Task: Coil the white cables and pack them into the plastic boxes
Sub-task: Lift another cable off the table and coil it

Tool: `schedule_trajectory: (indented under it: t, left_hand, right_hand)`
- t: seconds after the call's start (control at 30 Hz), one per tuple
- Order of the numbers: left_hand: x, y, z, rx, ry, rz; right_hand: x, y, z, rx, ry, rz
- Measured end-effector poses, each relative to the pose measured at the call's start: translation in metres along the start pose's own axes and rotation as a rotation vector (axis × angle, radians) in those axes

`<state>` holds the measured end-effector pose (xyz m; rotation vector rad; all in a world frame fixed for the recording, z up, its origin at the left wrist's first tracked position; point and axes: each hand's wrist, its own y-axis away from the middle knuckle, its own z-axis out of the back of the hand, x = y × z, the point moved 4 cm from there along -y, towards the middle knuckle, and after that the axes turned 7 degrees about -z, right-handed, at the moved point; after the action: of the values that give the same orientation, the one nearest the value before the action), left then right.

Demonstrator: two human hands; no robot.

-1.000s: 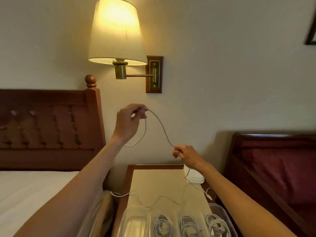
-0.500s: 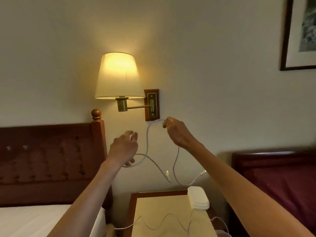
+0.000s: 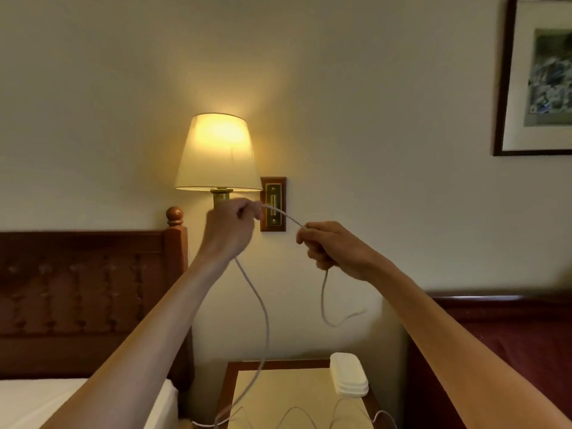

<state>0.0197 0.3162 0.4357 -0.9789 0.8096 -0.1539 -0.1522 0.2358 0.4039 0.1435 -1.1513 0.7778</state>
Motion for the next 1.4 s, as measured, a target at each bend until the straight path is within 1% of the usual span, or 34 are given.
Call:
schedule_trajectory:
  t: [0.03, 0.07, 0.1, 0.13, 0.17, 0.2, 0.23, 0.27, 0.3, 0.33, 0.43, 0.47, 0.5, 0.53, 0.57, 0.63, 0.67, 0.7, 0.77, 0.8, 0.87, 0.9, 0.97, 1.07, 1.1, 1.13, 1.17, 1.2, 1.23, 1.27, 1.33, 1.37, 1.4]
  left_hand:
    - [0.002, -0.006, 0.013, -0.112, -0.086, -0.067]
    - [0.009, -0.011, 0.025, -0.203, -0.137, -0.11]
    - [0.02, -0.015, 0.035, -0.253, -0.168, -0.137]
    - [0.034, -0.02, 0.041, -0.243, -0.214, -0.144]
    - [0.047, -0.023, 0.042, -0.17, -0.279, -0.131]
    - [0.058, -0.023, 0.037, -0.036, -0.353, -0.101]
    - [0.066, -0.019, 0.028, 0.131, -0.409, -0.059]
    - [0.069, -0.013, 0.019, 0.268, -0.421, -0.033]
    - [0.066, -0.005, 0.01, 0.351, -0.368, -0.03]
    - [0.057, 0.004, 0.002, 0.394, -0.255, -0.041]
    - [0.018, 0.028, -0.017, 0.496, 0.3, -0.023]
    - [0.009, 0.032, -0.019, 0.503, 0.421, -0.034]
    - [0.003, 0.034, -0.019, 0.477, 0.452, -0.068]
    - [0.002, 0.033, -0.017, 0.422, 0.408, -0.113]
    - [0.002, 0.03, -0.014, 0.357, 0.317, -0.163]
    - [0.007, 0.022, -0.006, 0.25, 0.083, -0.286]
    - [0.01, 0.019, -0.001, 0.213, 0.004, -0.325]
    - [0.015, 0.017, 0.004, 0.188, -0.023, -0.332]
    - [0.026, 0.013, 0.013, 0.185, 0.005, -0.308]
    - [0.03, 0.013, 0.014, 0.214, -0.005, -0.295]
    - [0.041, 0.016, 0.009, 0.333, -0.055, -0.26]
    - [0.046, 0.02, 0.005, 0.397, -0.042, -0.236]
    - [0.063, 0.035, 0.0, 0.477, 0.066, -0.16]
    - [0.105, 0.07, -0.007, 0.47, 0.326, 0.068]
    - [0.117, 0.084, -0.012, 0.455, 0.345, 0.127]
    - [0.125, 0.094, -0.017, 0.446, 0.287, 0.138]
    - [0.128, 0.101, -0.023, 0.457, 0.162, 0.104]
    - [0.124, 0.106, -0.029, 0.512, 0.022, 0.043]
    - [0.114, 0.11, -0.036, 0.615, -0.083, -0.016]
    - [0.097, 0.111, -0.041, 0.752, -0.145, -0.051]
    - [0.054, 0.111, -0.045, 0.996, -0.166, -0.087]
    - [0.032, 0.108, -0.043, 1.051, -0.154, -0.128]
    - [0.011, 0.104, -0.038, 1.057, -0.129, -0.18]
  right_hand:
    - [-0.012, 0.007, 0.002, 0.08, -0.11, -0.04]
    - [-0.023, 0.013, 0.003, 0.132, -0.164, -0.064]
    - [-0.034, 0.02, 0.005, 0.153, -0.187, -0.074]
    - [-0.041, 0.024, 0.006, 0.147, -0.2, -0.08]
    - [-0.045, 0.027, 0.008, 0.124, -0.222, -0.084]
    - [-0.044, 0.029, 0.008, 0.099, -0.266, -0.09]
    - [-0.04, 0.029, 0.007, 0.084, -0.338, -0.099]
    - [-0.033, 0.029, 0.004, 0.087, -0.423, -0.108]
    - [-0.024, 0.027, 0.0, 0.107, -0.5, -0.112]
    - [-0.014, 0.025, -0.005, 0.138, -0.556, -0.111]
    - [0.01, 0.016, -0.02, 0.212, -0.606, -0.099]
    - [0.015, 0.014, -0.024, 0.226, -0.611, -0.096]
    - [0.017, 0.012, -0.027, 0.244, -0.618, -0.098]
    - [0.018, 0.011, -0.03, 0.266, -0.623, -0.104]
    - [0.017, 0.01, -0.032, 0.293, -0.627, -0.112]
    - [0.009, 0.013, -0.034, 0.34, -0.629, -0.142]
    - [0.004, 0.015, -0.033, 0.346, -0.626, -0.158]
    - [-0.001, 0.016, -0.032, 0.344, -0.628, -0.17]
    - [-0.008, 0.02, -0.029, 0.337, -0.674, -0.179]
    - [-0.009, 0.02, -0.027, 0.332, -0.719, -0.179]
    - [-0.01, 0.02, -0.024, 0.322, -0.85, -0.177]
    - [-0.009, 0.019, -0.023, 0.311, -0.923, -0.169]
    - [-0.009, 0.016, -0.017, 0.26, -1.021, -0.135]
    - [-0.012, 0.016, 0.0, 0.171, -1.095, -0.083]
    - [-0.014, 0.016, 0.005, 0.151, -1.124, -0.067]
    - [-0.016, 0.017, 0.009, 0.13, -1.141, -0.053]
    - [-0.018, 0.017, 0.011, 0.106, -1.123, -0.045]
    - [-0.02, 0.016, 0.011, 0.074, -1.052, -0.046]
    - [-0.021, 0.016, 0.009, 0.032, -0.929, -0.05]
    - [-0.023, 0.015, 0.005, -0.013, -0.775, -0.048]
    - [-0.022, 0.015, -0.007, -0.082, -0.498, -0.023]
    - [-0.021, 0.016, -0.014, -0.095, -0.417, -0.013]
    - [-0.021, 0.017, -0.021, -0.091, -0.365, -0.007]
